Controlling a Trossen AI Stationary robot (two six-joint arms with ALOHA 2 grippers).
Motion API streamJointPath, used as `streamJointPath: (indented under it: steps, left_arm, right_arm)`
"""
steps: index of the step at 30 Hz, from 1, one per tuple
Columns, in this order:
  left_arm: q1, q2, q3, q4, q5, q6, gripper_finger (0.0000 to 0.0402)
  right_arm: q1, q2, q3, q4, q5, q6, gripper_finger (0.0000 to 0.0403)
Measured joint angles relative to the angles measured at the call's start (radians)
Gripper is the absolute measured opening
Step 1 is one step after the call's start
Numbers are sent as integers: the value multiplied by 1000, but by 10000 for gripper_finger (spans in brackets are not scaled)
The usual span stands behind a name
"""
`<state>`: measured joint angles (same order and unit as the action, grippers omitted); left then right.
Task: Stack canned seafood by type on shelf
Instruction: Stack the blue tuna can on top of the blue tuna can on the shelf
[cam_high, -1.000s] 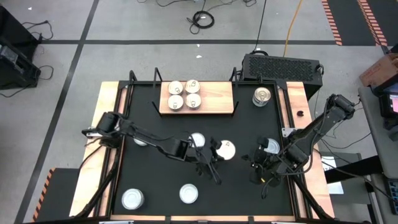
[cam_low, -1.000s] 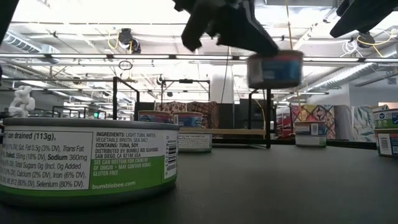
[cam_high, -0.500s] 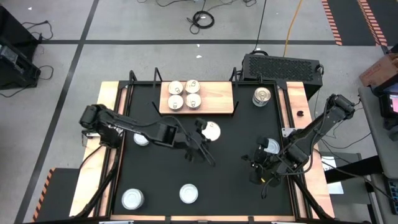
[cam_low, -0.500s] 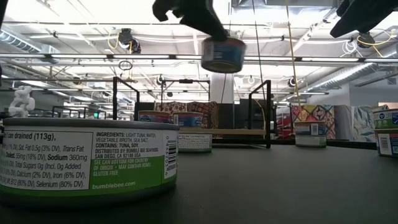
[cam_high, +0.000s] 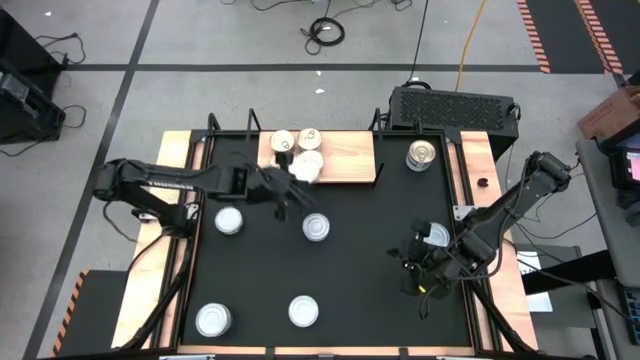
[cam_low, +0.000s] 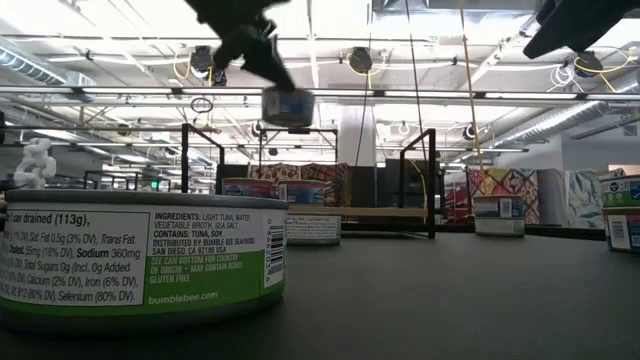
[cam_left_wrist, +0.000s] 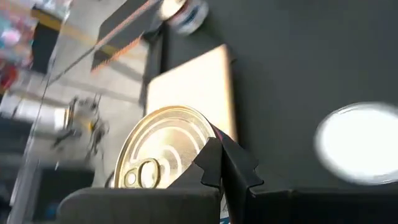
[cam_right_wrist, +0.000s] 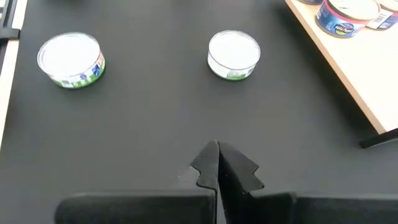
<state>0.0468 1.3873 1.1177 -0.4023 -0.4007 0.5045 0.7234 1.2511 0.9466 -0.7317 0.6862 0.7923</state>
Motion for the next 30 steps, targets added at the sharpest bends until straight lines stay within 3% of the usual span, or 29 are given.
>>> streamJointPath:
  steps: [15,24,30]
  left_arm:
    - [406,-27,-106,134,169,-3,0]
    - [507,-26,-113,150,298,-55,0]
    - [532,-1,-113,146,302,-70,0]
  right_arm:
    - [-71,0,0,25,-3,-49,0]
    - [-92,0,0,25,-6,-72,0]
    - [-94,0,0,25,-7,-72,0]
